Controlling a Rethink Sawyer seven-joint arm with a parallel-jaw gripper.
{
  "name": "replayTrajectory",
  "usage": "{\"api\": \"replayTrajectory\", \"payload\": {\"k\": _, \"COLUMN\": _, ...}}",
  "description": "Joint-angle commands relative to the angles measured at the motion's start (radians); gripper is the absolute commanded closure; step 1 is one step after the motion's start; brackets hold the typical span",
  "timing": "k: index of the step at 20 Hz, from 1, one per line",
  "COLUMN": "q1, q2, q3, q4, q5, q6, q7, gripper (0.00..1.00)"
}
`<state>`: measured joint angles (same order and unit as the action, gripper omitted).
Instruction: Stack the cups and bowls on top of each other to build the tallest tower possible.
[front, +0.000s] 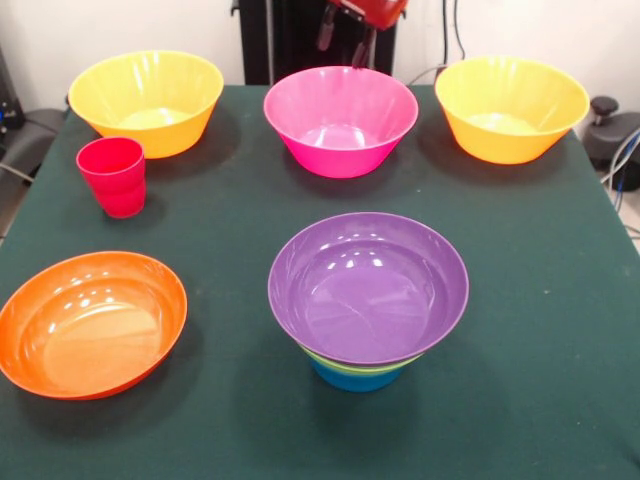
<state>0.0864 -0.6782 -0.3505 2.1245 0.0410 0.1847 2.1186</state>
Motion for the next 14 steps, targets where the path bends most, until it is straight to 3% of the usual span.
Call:
{"api": "replayTrajectory", "payload": {"k": 1, "q1": 0.042, "q2": 0.076, "q3": 0.073, "q4": -0.180, "q5": 0.076, "q6": 0.130, "q7": 0.152, "gripper": 0.00}}
{"api": "replayTrajectory", "payload": {"k": 14, "q1": 0.099, "q2": 0.120, "q3": 0.048, "q4": -0.346, "q5": 0.136, "q6": 0.293, "q7": 0.174, "gripper": 0.00}}
